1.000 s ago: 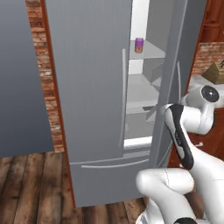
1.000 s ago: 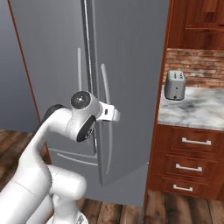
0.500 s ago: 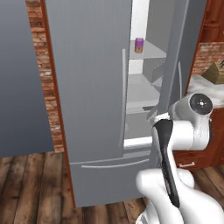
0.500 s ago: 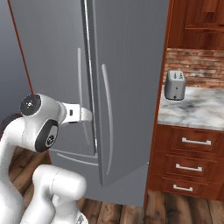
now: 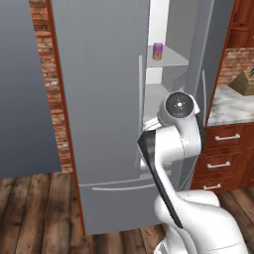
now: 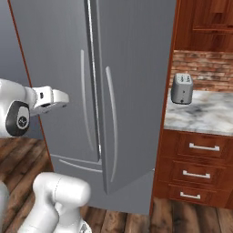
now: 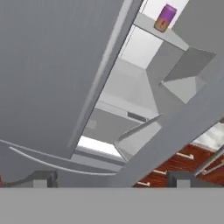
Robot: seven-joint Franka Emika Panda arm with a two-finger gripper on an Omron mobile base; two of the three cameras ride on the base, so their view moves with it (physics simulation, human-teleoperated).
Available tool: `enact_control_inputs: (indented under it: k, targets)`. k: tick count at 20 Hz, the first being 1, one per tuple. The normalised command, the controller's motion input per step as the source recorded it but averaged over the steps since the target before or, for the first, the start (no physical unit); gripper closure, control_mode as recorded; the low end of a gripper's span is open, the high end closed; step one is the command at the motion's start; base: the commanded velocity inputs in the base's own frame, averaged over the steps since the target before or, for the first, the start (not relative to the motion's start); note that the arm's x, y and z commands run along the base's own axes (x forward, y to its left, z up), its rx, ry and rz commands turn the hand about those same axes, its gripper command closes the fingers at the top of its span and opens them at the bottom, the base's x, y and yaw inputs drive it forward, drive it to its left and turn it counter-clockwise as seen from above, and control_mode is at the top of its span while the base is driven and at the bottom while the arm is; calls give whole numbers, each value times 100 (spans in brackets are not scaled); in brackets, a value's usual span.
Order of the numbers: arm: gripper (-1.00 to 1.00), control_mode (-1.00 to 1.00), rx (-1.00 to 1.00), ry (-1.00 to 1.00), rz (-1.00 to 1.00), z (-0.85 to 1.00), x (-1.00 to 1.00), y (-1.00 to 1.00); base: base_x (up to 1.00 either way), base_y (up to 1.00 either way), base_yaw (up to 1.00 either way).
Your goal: Open the fridge, grab two sodas, and place both sodas inside the bowl with ice on the dining counter.
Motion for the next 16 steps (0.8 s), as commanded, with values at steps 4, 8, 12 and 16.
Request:
enact_control_inputs:
  k: [4, 8, 12, 16]
  targets:
    - [-100, -100, -12, 0, 0, 17, 93, 6, 0, 0, 0]
    - [-100, -100, -11, 0, 0, 1, 96, -1, 0, 0, 0]
    - [-100, -100, -8, 0, 0, 0, 85, -4, 0, 0, 0]
    - [-100, -100, -3, 0, 0, -1, 79, -11, 0, 0, 0]
